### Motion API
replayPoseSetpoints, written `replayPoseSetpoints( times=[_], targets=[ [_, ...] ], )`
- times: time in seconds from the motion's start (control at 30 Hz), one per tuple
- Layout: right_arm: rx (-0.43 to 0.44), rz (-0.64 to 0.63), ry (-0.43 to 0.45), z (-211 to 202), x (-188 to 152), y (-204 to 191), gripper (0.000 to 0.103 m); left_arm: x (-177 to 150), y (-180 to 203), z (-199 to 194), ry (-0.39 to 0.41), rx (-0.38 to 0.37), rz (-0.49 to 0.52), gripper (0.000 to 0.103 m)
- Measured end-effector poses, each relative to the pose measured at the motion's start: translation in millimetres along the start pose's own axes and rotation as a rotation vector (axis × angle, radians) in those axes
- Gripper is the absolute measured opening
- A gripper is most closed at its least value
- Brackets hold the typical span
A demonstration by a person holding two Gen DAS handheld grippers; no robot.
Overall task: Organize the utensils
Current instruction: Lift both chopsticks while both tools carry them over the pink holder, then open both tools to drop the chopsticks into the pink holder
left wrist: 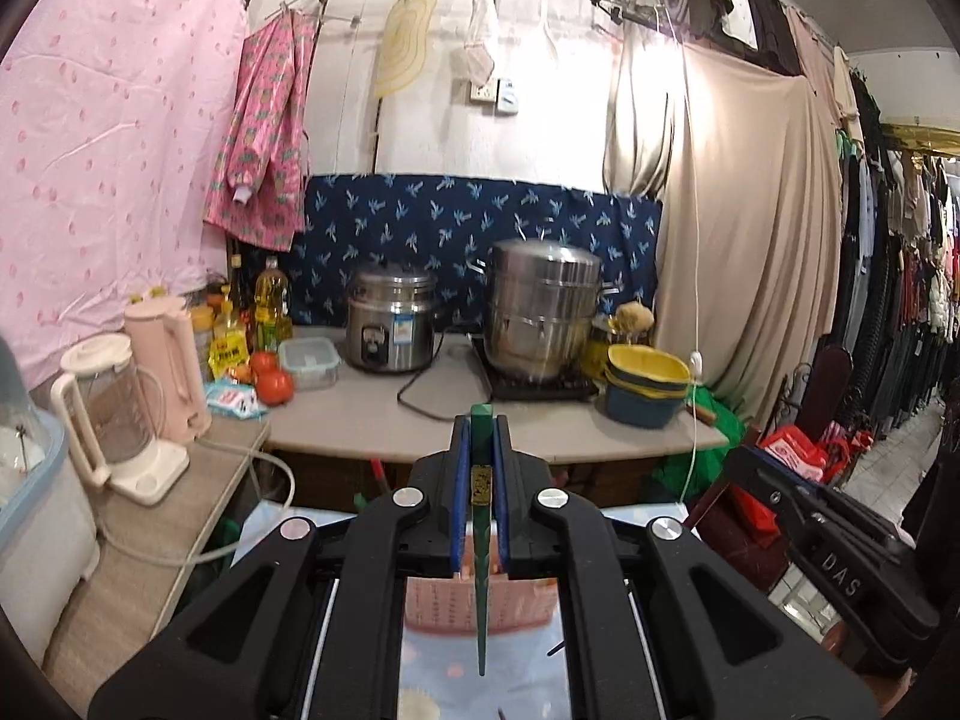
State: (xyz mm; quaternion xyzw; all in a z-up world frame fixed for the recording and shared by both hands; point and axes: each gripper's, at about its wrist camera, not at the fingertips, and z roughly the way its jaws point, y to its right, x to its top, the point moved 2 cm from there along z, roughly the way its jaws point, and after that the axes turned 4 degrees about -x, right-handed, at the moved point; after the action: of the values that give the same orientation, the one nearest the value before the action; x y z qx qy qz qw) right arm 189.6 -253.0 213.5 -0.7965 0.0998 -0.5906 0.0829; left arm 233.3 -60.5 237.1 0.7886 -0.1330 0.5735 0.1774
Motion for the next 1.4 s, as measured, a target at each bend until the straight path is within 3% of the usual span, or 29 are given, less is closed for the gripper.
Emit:
replayPoseSetpoints(
  times=[0.3,0.43,0.7,0.83,0.87,0.9,0.93,0.97,1.4],
  targets=[
    [-0.005,0.002,0.031,74.0,24.9,-9.6,0.007,23.9,-22.0,64.6,0.055,0.037,0.009,0.007],
    [-0.004,0.024,0.006,106.7,11.7,-6.3,0.007,14.1,-34.2,91.2,0.040,0.048,0.005,0.007],
    [-0.015,0.044,-0.108,151.8,-40.5,2.0,0.007,-33.3,-53.1,139.6,-0.082,0.055,-0.018,0.007],
    [-0.010,0.036,-0.150,160.6,-55.0,2.6,0.009,-46.7,-55.8,145.4,-0.100,0.049,-0.028,0.008],
    [-0.017,0.036,-0.148,159.6,-57.7,3.1,0.012,-48.5,-55.7,144.5,-0.099,0.054,-0.033,0.015],
    [-0.029,0.036,-0.143,157.4,-59.4,3.9,0.021,-50.3,-55.9,143.3,-0.104,0.051,-0.039,0.022],
    [-0.034,0.037,-0.140,155.6,-59.8,4.5,0.033,-51.2,-56.1,142.2,-0.105,0.056,-0.045,0.039],
    [-0.038,0.043,-0.132,153.2,-60.1,5.0,0.037,-51.6,-55.7,140.2,-0.100,0.063,-0.047,0.043],
    [-0.029,0.014,-0.131,112.1,-66.6,-4.9,0.038,-61.3,-37.9,109.2,-0.135,0.080,-0.010,0.043]
  ],
)
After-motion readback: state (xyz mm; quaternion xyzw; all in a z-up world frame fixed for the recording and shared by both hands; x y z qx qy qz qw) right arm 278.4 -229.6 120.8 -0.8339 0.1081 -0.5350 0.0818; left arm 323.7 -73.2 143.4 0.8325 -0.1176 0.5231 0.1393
